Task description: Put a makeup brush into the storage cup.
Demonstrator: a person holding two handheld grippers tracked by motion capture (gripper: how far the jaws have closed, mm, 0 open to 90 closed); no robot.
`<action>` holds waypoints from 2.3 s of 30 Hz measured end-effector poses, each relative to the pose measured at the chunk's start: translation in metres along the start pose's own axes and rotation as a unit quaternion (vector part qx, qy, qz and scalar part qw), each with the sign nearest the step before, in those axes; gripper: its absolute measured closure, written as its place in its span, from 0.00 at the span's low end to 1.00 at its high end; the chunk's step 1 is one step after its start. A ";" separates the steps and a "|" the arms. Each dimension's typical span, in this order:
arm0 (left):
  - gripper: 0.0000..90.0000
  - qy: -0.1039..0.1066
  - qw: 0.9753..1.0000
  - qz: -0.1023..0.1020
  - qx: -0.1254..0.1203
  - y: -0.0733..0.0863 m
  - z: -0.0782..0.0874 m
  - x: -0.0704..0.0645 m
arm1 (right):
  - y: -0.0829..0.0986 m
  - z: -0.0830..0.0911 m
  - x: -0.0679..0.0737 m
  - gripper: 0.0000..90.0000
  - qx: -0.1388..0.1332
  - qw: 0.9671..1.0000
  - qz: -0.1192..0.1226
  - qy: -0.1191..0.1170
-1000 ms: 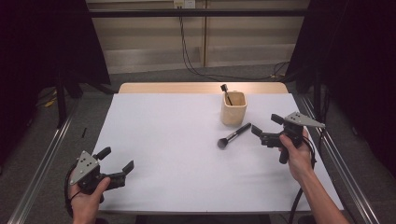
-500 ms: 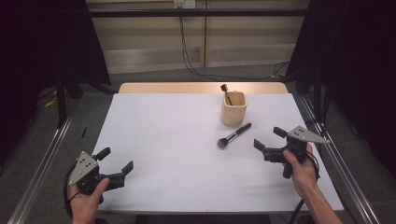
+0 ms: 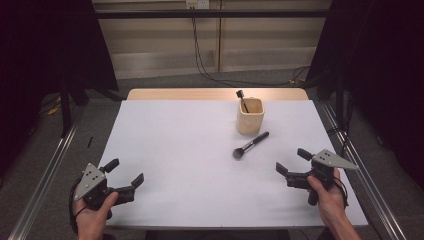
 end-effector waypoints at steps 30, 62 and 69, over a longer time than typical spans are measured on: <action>0.05 0.009 1.000 0.010 0.002 0.001 0.001 -0.002 | 0.010 0.011 -0.002 0.01 -0.013 1.000 0.000 0.001; 0.05 -0.002 1.000 0.017 -0.004 0.001 -0.001 -0.003 | -0.012 -0.026 0.002 0.02 0.016 0.999 0.021 -0.037; 0.04 0.006 1.000 0.012 -0.004 0.000 -0.001 -0.003 | -0.028 -0.041 0.006 0.02 0.010 0.998 0.032 -0.048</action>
Point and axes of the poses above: each handheld gripper's, and its own axes: z roughly backward along the jaws, y roughly out of its underside, x roughly to its left, the point moved 1 cm from there along -z, roughly forward along the jaws, and after that the axes turned 5 degrees about y, right-handed, at the moved point
